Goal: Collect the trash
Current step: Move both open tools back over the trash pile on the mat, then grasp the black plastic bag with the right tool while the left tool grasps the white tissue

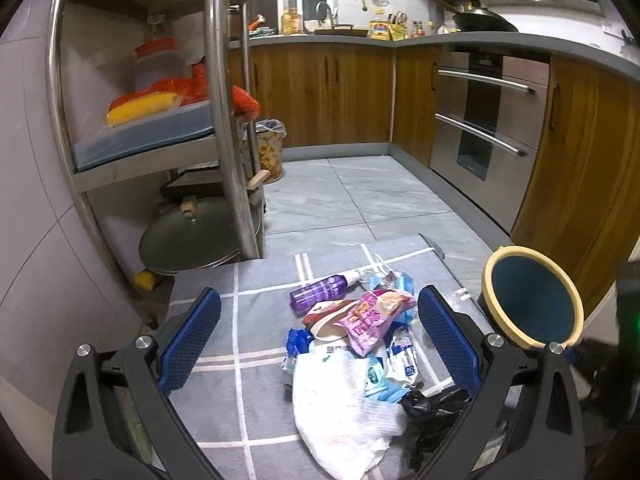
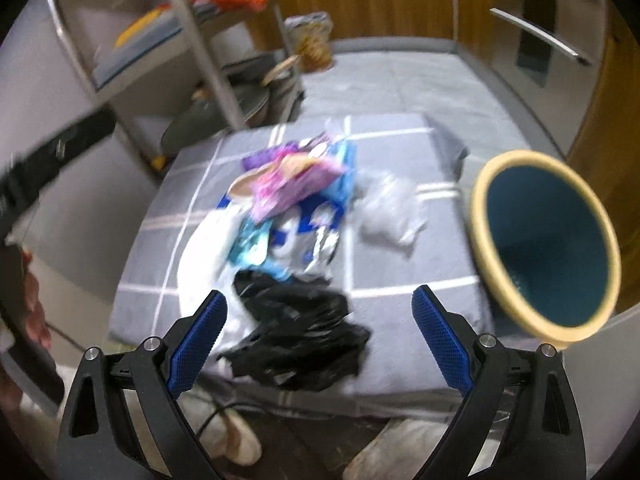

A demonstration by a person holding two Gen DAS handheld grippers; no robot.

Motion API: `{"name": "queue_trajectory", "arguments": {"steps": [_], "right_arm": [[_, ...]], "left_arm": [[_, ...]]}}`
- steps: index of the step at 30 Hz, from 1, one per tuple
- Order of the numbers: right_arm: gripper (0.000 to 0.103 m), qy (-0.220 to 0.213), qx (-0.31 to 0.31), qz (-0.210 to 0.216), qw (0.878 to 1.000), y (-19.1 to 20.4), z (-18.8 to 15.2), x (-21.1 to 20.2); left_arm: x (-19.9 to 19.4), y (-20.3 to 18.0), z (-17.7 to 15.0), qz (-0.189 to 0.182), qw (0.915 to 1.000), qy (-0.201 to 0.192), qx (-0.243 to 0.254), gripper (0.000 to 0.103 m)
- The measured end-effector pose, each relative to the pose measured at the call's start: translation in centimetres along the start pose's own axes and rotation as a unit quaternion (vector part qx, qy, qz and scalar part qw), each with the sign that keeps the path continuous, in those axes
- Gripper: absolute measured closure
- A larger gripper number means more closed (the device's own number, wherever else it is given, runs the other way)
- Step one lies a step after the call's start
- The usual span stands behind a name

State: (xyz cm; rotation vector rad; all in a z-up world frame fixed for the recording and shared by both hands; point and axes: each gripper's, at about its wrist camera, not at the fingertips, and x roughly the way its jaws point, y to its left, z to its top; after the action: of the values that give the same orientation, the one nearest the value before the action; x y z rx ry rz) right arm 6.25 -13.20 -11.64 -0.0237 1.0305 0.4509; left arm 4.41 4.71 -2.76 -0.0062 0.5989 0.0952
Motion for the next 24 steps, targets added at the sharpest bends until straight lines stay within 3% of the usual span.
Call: {"name": "queue_trajectory", "arguments": {"steps": [5,6,7,9,13,18,21,24], "right_arm": [[0.01,0.037,-0.033,0.008,0.999,1.4,-0.8,1.8],[0.014,0.042,-0.04,0.003,0.998,1.5,-1.0,2.0],[0.028,0.05,-0.051,-0.005,0.997,1.7,-1.1,2.5],[0.044,0.06,-0.066,-0.023,0.996,1.9,-1.4,3.2],[0.056,0.046,-0.059,-0.021,0.997,1.5,-0.7,2.7],[0.066,0.036,-0.007,-0.013,0.999,-0.8,2.0,0.2],[0.067,0.027,-0.009,-0.017,0.999,-1.8,4.3,-1.7],[0.067,-0.014,-0.036,-0.037,0.999,-3.3,6.8,-4.4]], "left_arm": [[0.7,0.7,0.0,0.004,0.9999,0.008,-0.01,0.006],[0.8,0.7,0.0,0.004,0.9999,0.009,-0.01,0.006],[1.0,0.6,-0.1,0.004,0.9999,0.011,-0.009,0.006],[1.2,0.5,-0.2,0.005,0.9999,0.014,-0.005,0.006],[2.1,0.3,-0.7,0.006,0.9996,0.029,0.004,0.006],[3.8,0.3,-1.7,0.015,0.9981,0.06,0.009,0.006],[4.6,0.1,-2.0,0.013,0.9972,0.073,0.007,0.006],[5.4,-0.5,-2.5,0.01,0.9962,0.084,0.02,0.006]]}}
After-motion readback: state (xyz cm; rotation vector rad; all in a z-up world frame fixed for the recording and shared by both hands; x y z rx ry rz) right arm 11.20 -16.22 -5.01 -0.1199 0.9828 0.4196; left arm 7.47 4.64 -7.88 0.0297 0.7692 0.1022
